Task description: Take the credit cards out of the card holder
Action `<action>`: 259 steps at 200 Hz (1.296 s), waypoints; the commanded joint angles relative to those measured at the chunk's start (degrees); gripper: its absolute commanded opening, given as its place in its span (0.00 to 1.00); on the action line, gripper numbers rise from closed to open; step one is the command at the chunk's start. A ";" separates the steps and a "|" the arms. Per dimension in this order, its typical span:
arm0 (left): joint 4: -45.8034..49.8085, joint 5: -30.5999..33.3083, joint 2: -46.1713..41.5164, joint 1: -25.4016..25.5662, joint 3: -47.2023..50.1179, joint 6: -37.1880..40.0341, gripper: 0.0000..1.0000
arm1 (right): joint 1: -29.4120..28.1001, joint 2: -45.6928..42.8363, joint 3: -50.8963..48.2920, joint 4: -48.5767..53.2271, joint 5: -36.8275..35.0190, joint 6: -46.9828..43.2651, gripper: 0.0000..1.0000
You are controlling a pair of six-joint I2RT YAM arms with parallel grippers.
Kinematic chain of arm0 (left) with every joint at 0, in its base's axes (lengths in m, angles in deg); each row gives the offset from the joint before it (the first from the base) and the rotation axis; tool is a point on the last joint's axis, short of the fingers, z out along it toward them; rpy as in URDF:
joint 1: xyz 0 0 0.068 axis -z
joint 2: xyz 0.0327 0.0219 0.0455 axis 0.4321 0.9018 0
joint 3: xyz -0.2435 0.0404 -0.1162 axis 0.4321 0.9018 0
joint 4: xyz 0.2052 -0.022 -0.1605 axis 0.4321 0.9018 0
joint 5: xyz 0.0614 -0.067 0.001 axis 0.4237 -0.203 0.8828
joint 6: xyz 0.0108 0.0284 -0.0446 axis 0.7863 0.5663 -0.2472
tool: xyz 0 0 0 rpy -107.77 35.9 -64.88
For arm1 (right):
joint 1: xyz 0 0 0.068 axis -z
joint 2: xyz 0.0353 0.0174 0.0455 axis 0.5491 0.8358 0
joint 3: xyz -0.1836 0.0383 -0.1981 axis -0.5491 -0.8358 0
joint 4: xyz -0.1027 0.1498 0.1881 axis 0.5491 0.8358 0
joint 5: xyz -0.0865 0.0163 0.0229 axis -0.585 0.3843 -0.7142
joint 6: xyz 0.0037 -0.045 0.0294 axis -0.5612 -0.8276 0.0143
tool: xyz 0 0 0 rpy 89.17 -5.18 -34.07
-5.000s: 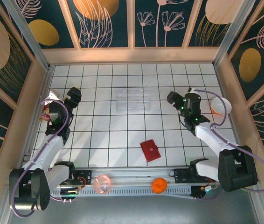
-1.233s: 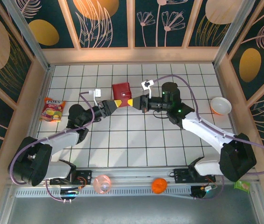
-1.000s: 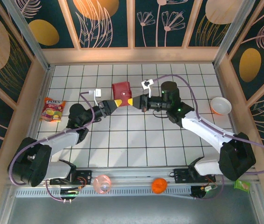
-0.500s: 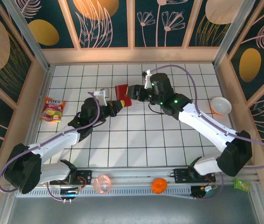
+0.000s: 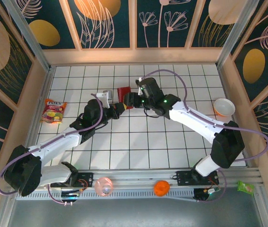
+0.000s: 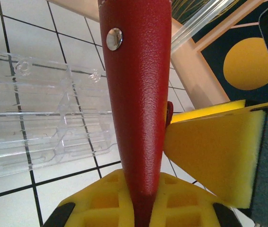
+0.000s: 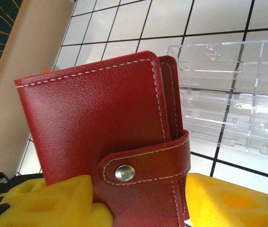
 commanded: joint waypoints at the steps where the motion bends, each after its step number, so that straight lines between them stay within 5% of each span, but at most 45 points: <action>1: -4.06 -2.11 -0.41 0.46 -1.11 0.93 0.00 | -0.49 1.59 2.35 1.42 -2.53 -0.28 0.54; 94: -1.78 0.28 -1.68 0.56 -0.92 0.98 0.00 | 0.23 2.40 1.13 6.33 -14.81 -1.58 0.26; 154: -1.99 0.41 -1.64 0.54 -0.63 0.84 0.00 | 2.97 -0.58 -2.80 4.63 -13.77 -2.02 0.00; 213: -1.98 0.41 -1.48 0.54 -0.30 0.76 0.00 | 6.26 -4.37 -7.65 2.72 -11.23 -2.46 0.00; 259: -2.45 -6.02 -0.90 0.46 1.71 -0.20 0.00 | 8.41 -12.48 -16.31 -2.63 -0.98 -5.91 0.00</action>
